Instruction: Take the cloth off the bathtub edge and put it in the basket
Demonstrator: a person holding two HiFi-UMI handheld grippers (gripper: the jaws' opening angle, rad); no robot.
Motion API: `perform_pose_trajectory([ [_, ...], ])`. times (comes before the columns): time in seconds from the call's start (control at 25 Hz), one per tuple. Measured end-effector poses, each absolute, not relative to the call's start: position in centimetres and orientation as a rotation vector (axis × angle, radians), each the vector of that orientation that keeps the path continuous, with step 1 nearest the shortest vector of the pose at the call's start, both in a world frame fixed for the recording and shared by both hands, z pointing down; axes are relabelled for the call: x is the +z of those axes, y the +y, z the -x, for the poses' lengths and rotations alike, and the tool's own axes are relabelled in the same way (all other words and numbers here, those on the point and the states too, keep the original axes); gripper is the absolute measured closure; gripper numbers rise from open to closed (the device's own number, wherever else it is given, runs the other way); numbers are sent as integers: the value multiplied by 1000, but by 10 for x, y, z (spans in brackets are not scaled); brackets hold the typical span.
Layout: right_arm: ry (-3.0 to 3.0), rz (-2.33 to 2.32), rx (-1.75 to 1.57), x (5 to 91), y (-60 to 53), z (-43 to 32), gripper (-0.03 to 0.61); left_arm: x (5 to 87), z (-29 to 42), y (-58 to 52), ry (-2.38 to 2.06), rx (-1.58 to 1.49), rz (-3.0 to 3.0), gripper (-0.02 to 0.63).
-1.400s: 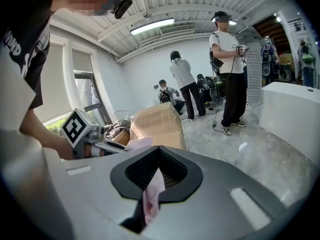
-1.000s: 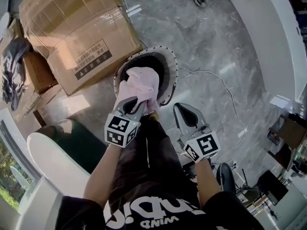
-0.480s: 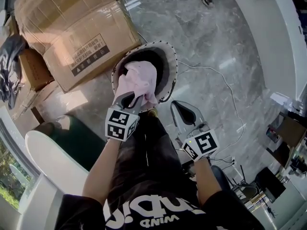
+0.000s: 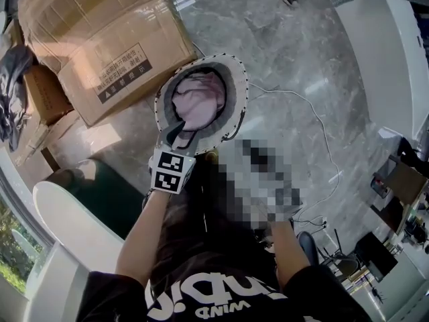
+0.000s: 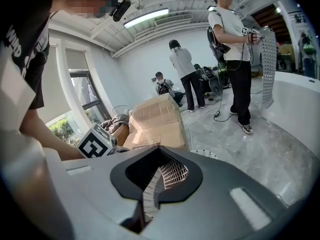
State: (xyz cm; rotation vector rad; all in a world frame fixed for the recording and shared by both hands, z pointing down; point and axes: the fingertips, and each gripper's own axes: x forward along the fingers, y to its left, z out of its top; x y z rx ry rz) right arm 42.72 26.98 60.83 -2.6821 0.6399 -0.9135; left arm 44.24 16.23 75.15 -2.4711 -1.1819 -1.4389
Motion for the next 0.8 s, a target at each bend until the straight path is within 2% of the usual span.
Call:
perform_pose_trajectory([
  [0.48, 688, 2679, -902, 591, 252, -424, 569, 726, -433, 149, -1178, -1474, 2530, 484],
  [0.64, 739, 2683, -883, 572, 243, -422, 569, 701, -432, 150, -1198, -1463, 2565, 544],
  [0.72, 754, 2689, -864, 563, 238, -422, 569, 689, -433, 148, -1201, -1444, 2579, 613],
  [0.8, 765, 2696, -841, 553, 233, -424, 569, 680, -432, 147, -1212, -1430, 2576, 617],
])
